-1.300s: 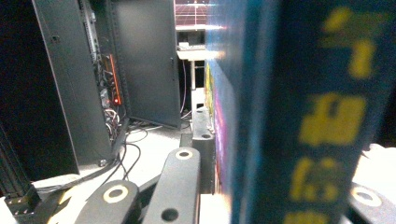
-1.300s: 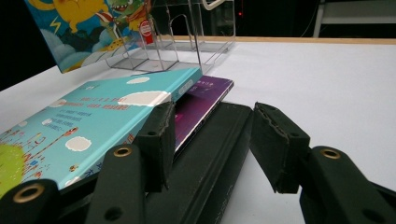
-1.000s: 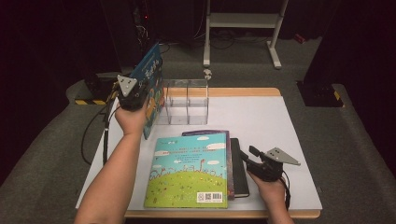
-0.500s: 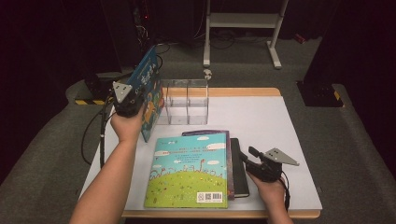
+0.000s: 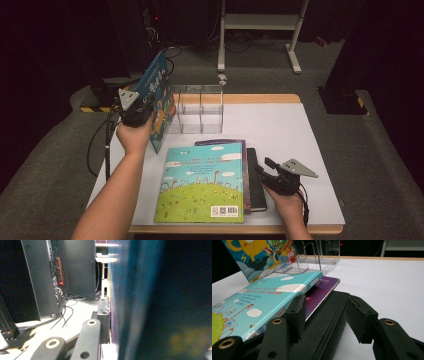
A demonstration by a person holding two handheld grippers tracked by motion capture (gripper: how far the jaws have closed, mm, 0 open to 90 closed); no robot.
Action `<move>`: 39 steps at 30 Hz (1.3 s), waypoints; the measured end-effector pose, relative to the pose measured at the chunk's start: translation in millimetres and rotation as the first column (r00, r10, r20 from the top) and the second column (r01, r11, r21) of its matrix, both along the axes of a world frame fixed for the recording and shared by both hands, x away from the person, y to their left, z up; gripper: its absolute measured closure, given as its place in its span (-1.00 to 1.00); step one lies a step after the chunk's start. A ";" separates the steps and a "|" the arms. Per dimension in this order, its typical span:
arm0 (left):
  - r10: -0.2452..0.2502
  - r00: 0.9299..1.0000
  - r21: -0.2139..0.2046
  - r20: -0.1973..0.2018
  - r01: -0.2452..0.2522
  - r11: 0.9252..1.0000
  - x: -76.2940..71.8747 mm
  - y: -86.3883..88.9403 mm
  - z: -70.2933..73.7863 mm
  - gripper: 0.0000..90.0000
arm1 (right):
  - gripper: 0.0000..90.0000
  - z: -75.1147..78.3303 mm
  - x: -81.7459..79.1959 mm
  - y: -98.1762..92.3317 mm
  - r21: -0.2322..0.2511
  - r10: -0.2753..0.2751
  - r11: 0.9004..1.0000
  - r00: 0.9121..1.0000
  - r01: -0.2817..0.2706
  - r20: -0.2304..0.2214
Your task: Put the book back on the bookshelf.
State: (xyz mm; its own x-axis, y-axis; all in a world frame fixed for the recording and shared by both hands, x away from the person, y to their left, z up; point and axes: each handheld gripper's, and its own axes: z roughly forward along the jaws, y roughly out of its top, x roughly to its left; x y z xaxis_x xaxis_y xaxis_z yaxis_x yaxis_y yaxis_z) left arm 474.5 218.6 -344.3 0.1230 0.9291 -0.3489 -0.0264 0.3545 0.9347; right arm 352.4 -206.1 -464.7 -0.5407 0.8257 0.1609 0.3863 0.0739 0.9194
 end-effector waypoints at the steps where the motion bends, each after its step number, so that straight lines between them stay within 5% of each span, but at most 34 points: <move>1: -0.001 1.000 0.007 -0.002 0.001 1.000 0.0 0.2 0.0 0.80 | 0.10 0.1 0.0 0.0 0.002 -0.001 1.000 1.000 0.001 0.001; 18: 0.040 0.999 0.006 0.027 -0.040 0.999 15.7 -6.7 0.7 0.84 | 0.10 1.0 -0.6 -2.1 0.006 -0.003 1.000 1.000 0.003 0.003; 39: 0.072 0.997 0.031 0.041 -0.073 0.997 16.0 -5.6 -3.3 0.84 | 0.11 1.1 -0.8 -2.5 0.005 -0.003 1.000 1.000 0.003 0.003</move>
